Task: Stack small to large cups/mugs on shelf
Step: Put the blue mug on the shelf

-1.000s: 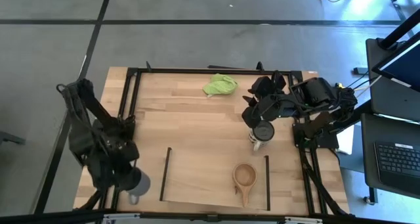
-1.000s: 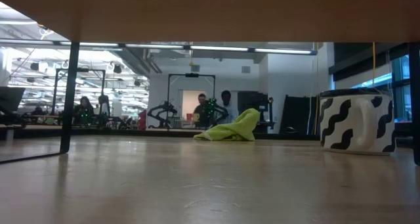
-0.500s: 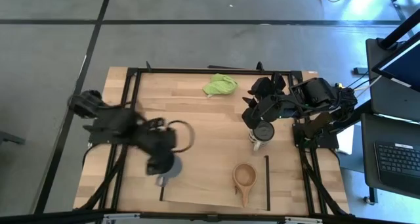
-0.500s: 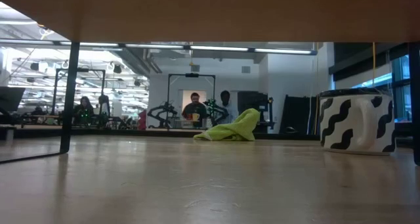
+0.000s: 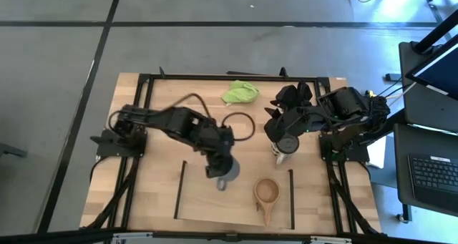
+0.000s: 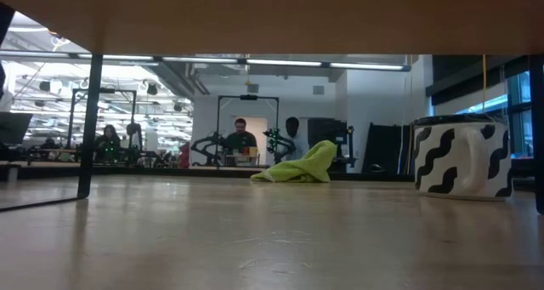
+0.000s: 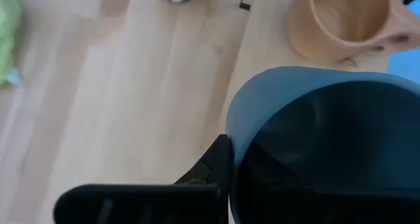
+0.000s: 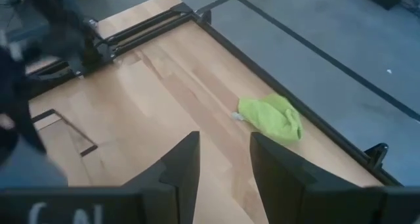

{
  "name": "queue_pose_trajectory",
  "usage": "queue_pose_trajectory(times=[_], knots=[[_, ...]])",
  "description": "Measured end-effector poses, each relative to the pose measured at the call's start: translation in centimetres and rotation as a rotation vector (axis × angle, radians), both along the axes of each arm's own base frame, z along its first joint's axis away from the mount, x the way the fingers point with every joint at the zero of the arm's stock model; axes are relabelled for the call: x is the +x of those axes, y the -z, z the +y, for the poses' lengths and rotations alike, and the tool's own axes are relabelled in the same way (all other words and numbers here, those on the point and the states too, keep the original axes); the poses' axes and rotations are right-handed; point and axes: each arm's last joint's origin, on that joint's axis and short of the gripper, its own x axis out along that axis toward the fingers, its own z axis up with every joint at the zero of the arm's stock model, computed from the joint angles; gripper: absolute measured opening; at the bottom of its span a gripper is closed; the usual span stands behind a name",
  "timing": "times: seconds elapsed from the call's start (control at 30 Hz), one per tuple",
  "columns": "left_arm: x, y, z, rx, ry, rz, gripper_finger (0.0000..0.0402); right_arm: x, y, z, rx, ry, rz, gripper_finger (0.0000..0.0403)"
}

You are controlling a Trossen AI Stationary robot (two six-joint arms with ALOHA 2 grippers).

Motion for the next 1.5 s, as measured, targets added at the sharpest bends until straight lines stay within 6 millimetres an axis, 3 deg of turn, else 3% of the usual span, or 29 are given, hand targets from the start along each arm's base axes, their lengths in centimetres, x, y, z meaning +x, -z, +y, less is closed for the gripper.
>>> queue_pose_trajectory(times=[0.27,0.63,0.83,1.27,1.5], knots=[[2.8,4.0,-3.0,-0.076,-0.042,0.101,0.0003,0.0,-0.1,-0.1,-0.062,0.000,0.011,0.0135],[3.6,3.4,-4.8,-0.176,-0.098,-0.031,0.0005,0.2,0.3,-0.3,-0.084,-0.037,0.058,0.0135],[4.1,5.6,-6.0,-0.146,-0.130,0.060,0.0005,0.9,1.8,0.2,-0.099,-0.050,0.122,0.0135],[3.3,6.0,-6.3,-0.096,-0.067,0.135,0.0006,0.8,2.0,1.7,-0.027,0.048,0.009,0.0135],[3.1,5.9,-6.8,-0.086,-0.006,0.132,0.0006,2.0,3.1,2.1,-0.004,0.089,0.015,0.0136]])
